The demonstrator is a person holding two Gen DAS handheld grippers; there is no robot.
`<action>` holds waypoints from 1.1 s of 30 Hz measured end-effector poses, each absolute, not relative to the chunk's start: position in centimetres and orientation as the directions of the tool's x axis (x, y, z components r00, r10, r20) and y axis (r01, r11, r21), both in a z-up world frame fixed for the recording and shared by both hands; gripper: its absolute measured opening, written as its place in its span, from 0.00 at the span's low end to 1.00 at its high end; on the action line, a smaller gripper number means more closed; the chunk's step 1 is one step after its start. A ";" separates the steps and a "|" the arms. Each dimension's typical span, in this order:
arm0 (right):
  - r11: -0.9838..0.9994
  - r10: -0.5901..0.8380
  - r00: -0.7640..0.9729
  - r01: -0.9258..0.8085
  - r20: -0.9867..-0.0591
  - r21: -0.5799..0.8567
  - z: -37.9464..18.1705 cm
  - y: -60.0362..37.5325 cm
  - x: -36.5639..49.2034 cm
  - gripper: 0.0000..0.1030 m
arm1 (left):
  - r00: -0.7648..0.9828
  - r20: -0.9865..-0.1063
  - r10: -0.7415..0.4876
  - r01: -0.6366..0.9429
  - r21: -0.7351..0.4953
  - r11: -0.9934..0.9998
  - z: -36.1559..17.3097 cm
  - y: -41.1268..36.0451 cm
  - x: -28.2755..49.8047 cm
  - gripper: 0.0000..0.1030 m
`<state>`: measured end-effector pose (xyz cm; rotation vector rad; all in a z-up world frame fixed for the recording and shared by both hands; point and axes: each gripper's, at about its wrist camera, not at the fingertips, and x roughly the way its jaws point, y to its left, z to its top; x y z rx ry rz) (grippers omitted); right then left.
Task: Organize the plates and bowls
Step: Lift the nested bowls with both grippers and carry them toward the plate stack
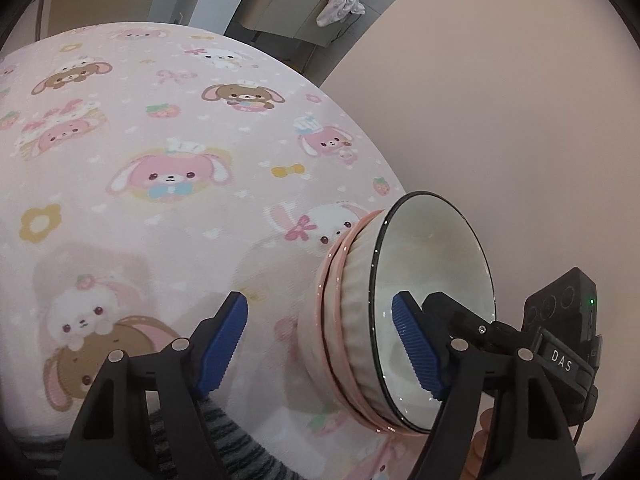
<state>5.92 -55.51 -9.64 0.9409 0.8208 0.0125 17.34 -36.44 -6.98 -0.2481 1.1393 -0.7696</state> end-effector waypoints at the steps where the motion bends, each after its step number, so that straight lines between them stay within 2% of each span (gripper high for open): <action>1: 0.598 0.351 0.715 0.326 -0.605 0.732 -9.9 -55.4 5.9 0.49 | 0.209 -0.723 -0.659 0.426 -0.539 0.727 -7.0 -36.6 17.1 0.71; 4: 0.576 0.355 0.730 0.321 -0.583 0.752 -10.9 -55.1 6.2 0.51 | 0.263 -0.744 -0.615 0.390 -0.501 0.773 -7.0 -36.9 16.4 0.67; 7: 0.558 0.329 0.753 0.332 -0.570 0.760 -11.3 -54.7 6.3 0.50 | 0.261 -0.740 -0.620 0.347 -0.527 0.776 -7.2 -36.9 16.4 0.55; 9: 0.561 0.306 0.758 0.345 -0.576 0.753 -11.2 -54.4 6.2 0.50 | 0.247 -0.737 -0.629 0.335 -0.544 0.769 -7.6 -37.1 16.4 0.54; 11: 0.582 0.282 0.757 0.354 -0.590 0.732 -11.1 -53.8 6.4 0.50 | 0.223 -0.724 -0.653 0.328 -0.575 0.749 -7.8 -37.3 16.4 0.48; 18: 0.581 0.301 0.754 0.341 -0.584 0.739 -11.2 -54.5 6.4 0.49 | 0.257 -0.713 -0.652 0.387 -0.542 0.746 -7.5 -37.6 15.4 0.49; 23: 0.600 0.264 0.748 0.367 -0.609 0.711 -11.0 -54.2 6.3 0.43 | 0.302 -0.709 -0.637 0.397 -0.514 0.760 -7.1 -37.3 14.6 0.47; 33: 0.656 0.277 0.782 0.269 -0.558 0.705 -6.6 -52.8 6.4 0.43 | 0.451 -0.623 -0.639 0.448 -0.460 0.766 -1.9 -35.6 12.9 0.46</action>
